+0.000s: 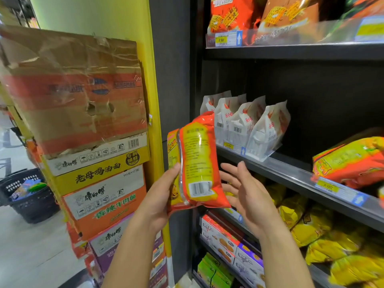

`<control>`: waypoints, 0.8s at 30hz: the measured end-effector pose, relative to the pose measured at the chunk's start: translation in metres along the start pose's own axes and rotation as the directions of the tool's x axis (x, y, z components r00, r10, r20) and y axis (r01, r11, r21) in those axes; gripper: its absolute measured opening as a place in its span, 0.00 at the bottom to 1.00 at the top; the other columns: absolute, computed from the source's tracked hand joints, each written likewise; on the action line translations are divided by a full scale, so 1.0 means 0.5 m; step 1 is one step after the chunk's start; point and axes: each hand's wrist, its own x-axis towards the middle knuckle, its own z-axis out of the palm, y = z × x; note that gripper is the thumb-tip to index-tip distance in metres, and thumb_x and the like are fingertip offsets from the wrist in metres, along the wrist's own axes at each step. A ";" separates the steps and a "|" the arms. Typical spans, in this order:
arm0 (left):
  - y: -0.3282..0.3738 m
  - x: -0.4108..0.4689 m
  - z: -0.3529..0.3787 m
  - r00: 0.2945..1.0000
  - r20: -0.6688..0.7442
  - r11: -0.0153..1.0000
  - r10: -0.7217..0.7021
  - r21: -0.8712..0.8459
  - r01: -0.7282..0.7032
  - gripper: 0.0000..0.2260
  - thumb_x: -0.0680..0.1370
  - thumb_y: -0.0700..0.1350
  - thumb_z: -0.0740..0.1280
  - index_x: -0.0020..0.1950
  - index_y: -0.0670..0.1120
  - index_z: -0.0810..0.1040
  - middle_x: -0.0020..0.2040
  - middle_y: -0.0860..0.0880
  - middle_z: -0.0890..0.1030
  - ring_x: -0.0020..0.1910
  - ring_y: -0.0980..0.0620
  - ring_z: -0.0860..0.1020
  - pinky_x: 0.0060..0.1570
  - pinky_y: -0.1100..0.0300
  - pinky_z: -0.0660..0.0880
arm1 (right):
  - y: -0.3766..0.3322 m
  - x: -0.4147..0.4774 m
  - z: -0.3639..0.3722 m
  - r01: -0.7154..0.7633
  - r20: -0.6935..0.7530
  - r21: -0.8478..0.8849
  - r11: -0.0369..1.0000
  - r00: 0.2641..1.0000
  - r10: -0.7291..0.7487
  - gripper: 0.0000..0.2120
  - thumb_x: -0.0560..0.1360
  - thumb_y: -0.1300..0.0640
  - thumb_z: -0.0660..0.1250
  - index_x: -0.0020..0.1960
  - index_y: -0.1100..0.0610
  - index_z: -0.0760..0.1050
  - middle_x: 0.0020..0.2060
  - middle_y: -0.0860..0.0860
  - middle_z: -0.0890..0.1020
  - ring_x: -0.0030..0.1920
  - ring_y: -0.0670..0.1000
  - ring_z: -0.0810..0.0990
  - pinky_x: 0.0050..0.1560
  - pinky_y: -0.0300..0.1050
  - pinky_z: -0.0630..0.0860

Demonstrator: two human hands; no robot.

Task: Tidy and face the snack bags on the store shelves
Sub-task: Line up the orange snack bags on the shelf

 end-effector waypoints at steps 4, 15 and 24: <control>0.008 -0.009 0.002 0.999 0.022 0.988 -0.023 0.151 0.020 0.22 0.80 0.61 0.68 0.69 0.50 0.78 0.58 0.45 0.88 0.57 0.43 0.87 0.65 0.40 0.79 | 0.006 -0.006 0.017 -0.059 0.055 -0.151 0.987 0.996 0.068 0.23 0.79 0.40 0.66 0.68 0.51 0.78 0.57 0.51 0.87 0.57 0.54 0.87 0.63 0.58 0.81; 0.023 -0.021 -0.039 0.987 0.115 0.980 -0.115 0.176 0.094 0.33 0.81 0.69 0.54 0.77 0.47 0.71 0.61 0.44 0.87 0.58 0.44 0.86 0.52 0.45 0.84 | -0.002 0.002 0.013 -0.257 0.007 0.144 0.956 0.966 0.259 0.18 0.79 0.46 0.70 0.63 0.56 0.80 0.52 0.58 0.88 0.50 0.59 0.89 0.49 0.59 0.86; 0.008 -0.034 -0.041 0.980 0.143 0.911 0.135 0.371 -0.180 0.21 0.75 0.46 0.75 0.67 0.52 0.78 0.59 0.55 0.87 0.57 0.57 0.85 0.53 0.63 0.82 | 0.026 -0.008 -0.009 -0.007 0.179 -0.293 0.956 0.982 0.062 0.25 0.75 0.49 0.78 0.69 0.50 0.74 0.60 0.48 0.86 0.60 0.50 0.85 0.61 0.51 0.81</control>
